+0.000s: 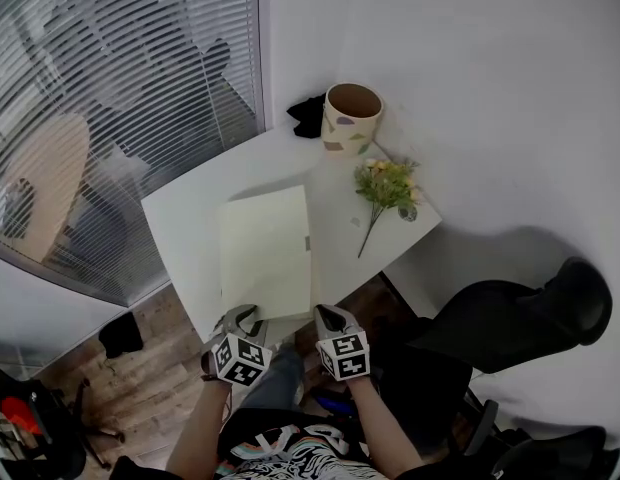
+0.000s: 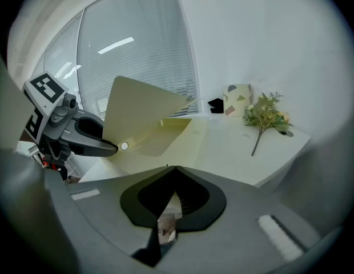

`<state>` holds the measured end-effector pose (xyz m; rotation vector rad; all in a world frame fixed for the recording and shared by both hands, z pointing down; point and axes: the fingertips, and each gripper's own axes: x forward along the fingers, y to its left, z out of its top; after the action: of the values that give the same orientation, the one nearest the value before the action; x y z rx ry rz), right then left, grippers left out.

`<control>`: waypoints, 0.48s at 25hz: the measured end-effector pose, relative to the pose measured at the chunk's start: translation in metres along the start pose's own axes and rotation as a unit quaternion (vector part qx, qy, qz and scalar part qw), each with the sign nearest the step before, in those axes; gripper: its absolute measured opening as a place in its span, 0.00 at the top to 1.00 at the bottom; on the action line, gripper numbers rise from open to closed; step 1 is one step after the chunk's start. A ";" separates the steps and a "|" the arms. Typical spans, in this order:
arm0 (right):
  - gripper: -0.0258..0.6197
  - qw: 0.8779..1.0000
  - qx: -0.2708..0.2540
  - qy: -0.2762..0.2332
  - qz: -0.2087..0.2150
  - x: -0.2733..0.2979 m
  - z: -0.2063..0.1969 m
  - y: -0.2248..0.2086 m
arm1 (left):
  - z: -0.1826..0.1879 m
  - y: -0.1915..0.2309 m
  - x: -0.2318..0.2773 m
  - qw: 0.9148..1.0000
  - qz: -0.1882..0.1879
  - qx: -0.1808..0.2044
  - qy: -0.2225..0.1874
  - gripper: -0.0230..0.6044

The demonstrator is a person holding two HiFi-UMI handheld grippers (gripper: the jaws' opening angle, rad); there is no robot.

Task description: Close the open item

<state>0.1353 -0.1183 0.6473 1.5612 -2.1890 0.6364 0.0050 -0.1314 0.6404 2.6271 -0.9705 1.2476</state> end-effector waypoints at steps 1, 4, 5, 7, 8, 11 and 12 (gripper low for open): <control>0.96 1.000 0.000 -0.001 0.000 0.000 0.000 0.000 | 0.000 -0.001 0.001 1.000 -0.003 0.005 0.004 0.72; 0.96 1.000 0.000 -0.003 0.002 0.001 0.000 -0.002 | -0.001 -0.004 0.006 1.000 -0.011 0.020 0.014 0.71; 0.96 1.000 0.000 -0.003 0.003 0.001 0.000 -0.002 | -0.002 -0.005 0.007 0.999 -0.014 0.026 0.019 0.71; 0.96 1.000 0.001 -0.004 0.003 0.001 -0.001 -0.001 | -0.004 -0.007 0.010 0.998 -0.020 0.042 0.031 0.71; 0.96 1.000 0.001 -0.004 0.003 0.001 -0.001 -0.001 | -0.005 -0.009 0.011 0.998 -0.023 0.051 0.037 0.71; 0.96 1.000 0.003 -0.004 0.002 0.001 -0.001 0.000 | -0.008 -0.011 0.015 0.996 -0.033 0.070 0.053 0.70; 0.96 1.000 0.003 -0.004 0.002 0.001 -0.001 0.000 | -0.008 -0.011 0.015 0.995 -0.036 0.070 0.057 0.70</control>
<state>0.1354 -0.1185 0.6483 1.5660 -2.1987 0.6396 0.0131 -0.1275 0.6590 2.6322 -0.7900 1.4792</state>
